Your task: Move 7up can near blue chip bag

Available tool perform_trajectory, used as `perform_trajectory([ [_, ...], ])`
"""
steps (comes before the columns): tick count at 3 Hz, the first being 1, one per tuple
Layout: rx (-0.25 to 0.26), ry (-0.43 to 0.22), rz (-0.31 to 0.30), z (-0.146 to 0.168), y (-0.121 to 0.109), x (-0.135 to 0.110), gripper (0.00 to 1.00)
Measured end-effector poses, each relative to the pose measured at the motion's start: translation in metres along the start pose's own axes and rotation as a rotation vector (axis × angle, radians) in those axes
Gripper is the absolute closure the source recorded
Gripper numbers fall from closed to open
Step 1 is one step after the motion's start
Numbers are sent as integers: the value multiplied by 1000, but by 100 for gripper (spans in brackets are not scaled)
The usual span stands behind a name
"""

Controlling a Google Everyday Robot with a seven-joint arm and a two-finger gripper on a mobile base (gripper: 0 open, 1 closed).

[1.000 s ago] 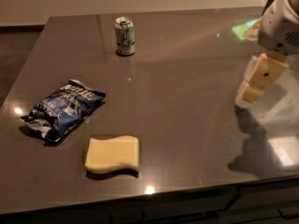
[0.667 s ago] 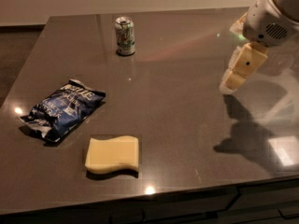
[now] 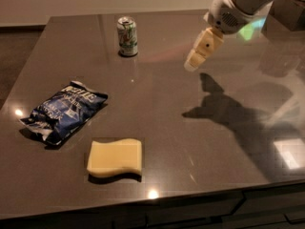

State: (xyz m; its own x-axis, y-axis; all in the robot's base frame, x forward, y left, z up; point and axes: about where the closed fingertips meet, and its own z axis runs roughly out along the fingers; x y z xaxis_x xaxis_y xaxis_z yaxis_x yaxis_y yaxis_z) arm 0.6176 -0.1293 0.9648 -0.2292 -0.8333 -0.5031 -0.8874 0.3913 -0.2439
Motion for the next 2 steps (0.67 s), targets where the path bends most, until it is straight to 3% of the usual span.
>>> perform_trajectory([
  [2,48,-53,111,69,-47,-56,0],
])
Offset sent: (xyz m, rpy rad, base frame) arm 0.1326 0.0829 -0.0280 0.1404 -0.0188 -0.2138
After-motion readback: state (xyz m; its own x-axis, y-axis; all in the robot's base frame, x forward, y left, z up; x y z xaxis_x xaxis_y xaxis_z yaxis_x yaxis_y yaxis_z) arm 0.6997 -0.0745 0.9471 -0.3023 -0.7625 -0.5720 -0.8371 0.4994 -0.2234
